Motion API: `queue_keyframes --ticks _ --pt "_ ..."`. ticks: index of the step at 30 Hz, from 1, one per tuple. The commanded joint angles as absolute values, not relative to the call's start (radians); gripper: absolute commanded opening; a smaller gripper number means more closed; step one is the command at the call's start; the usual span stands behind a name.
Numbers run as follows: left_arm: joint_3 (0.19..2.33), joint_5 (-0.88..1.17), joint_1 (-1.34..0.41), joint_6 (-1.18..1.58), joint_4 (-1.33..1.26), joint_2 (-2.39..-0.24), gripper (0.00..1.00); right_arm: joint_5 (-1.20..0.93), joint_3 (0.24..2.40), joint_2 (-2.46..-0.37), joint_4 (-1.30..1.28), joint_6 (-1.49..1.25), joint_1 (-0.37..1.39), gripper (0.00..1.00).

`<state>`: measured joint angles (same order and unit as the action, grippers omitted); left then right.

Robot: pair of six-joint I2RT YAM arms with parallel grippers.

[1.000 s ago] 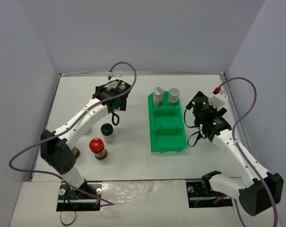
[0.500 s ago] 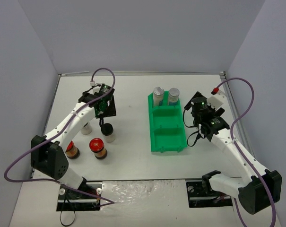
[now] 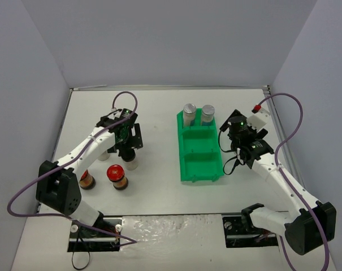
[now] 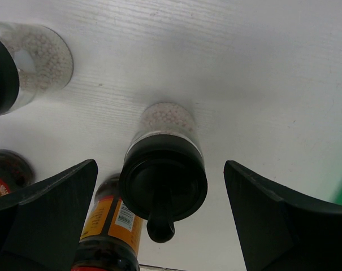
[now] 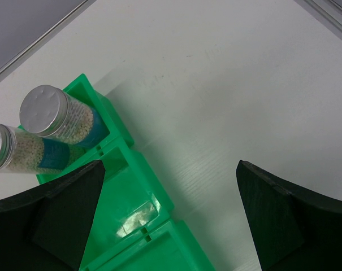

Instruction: Organize the condiment bottles

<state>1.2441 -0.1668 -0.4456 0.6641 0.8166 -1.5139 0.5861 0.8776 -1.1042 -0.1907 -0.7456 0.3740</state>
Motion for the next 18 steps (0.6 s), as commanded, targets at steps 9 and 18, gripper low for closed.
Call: queue_keyframes --ticks 9,18 --pt "1.21 -0.135 -0.482 0.727 0.805 -1.464 0.89 0.609 0.884 -1.118 -0.15 -0.765 0.377 1.0" --pt "1.215 -0.13 -0.482 0.727 0.811 -1.485 0.5 0.61 0.887 -1.129 -0.146 -0.765 0.377 1.0"
